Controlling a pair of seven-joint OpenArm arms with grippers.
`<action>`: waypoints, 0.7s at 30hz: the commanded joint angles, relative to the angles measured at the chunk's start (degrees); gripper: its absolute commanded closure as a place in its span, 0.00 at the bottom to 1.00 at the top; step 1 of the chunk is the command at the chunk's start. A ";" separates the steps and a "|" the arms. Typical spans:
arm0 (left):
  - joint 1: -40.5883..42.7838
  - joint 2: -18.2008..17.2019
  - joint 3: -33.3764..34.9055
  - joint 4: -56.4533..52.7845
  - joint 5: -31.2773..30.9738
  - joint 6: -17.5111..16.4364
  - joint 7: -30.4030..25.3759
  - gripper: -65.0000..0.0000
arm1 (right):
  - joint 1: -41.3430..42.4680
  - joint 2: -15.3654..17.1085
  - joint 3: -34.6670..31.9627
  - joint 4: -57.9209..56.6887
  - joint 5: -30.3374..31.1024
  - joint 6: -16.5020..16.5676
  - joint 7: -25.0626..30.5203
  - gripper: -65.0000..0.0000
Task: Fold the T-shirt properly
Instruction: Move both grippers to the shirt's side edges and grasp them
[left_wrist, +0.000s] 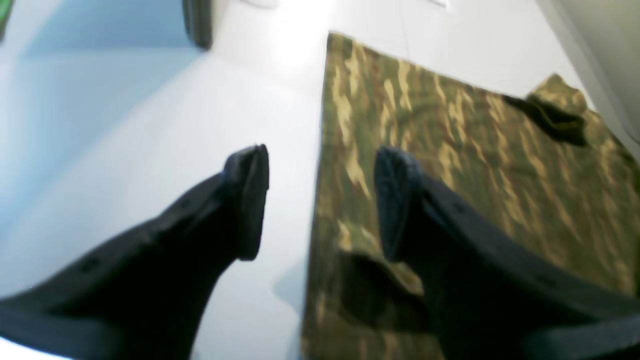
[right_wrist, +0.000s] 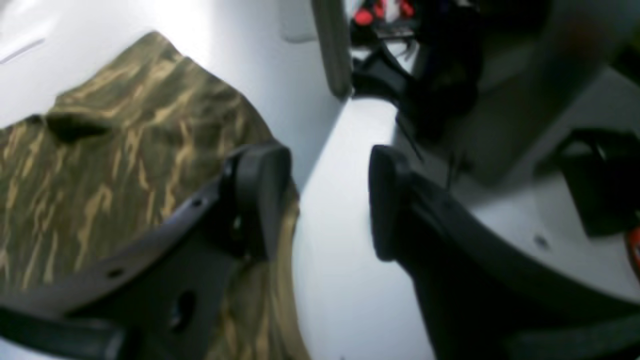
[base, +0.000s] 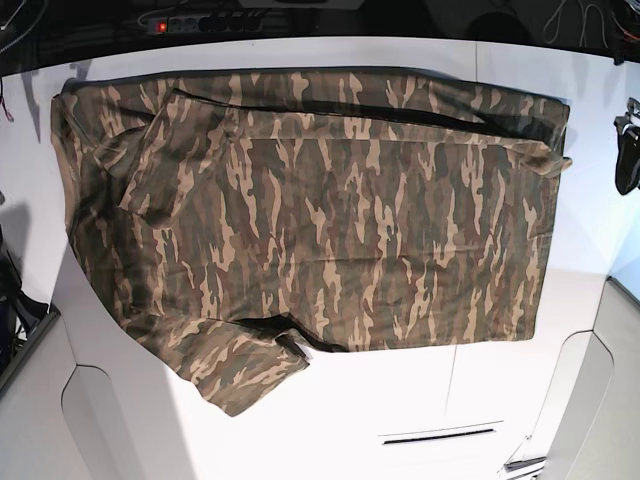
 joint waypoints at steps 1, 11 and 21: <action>-0.61 -1.55 -0.48 0.92 -0.22 -0.69 -1.22 0.44 | 1.73 1.51 -0.55 -0.39 -0.09 0.17 2.32 0.56; -9.97 -5.16 4.02 0.42 8.72 1.44 -4.44 0.41 | 19.58 1.57 -14.78 -23.08 -7.72 0.15 11.85 0.56; -28.76 -8.13 21.22 -18.03 19.74 4.17 -10.75 0.39 | 32.02 0.55 -24.48 -46.51 -16.31 -5.66 21.18 0.56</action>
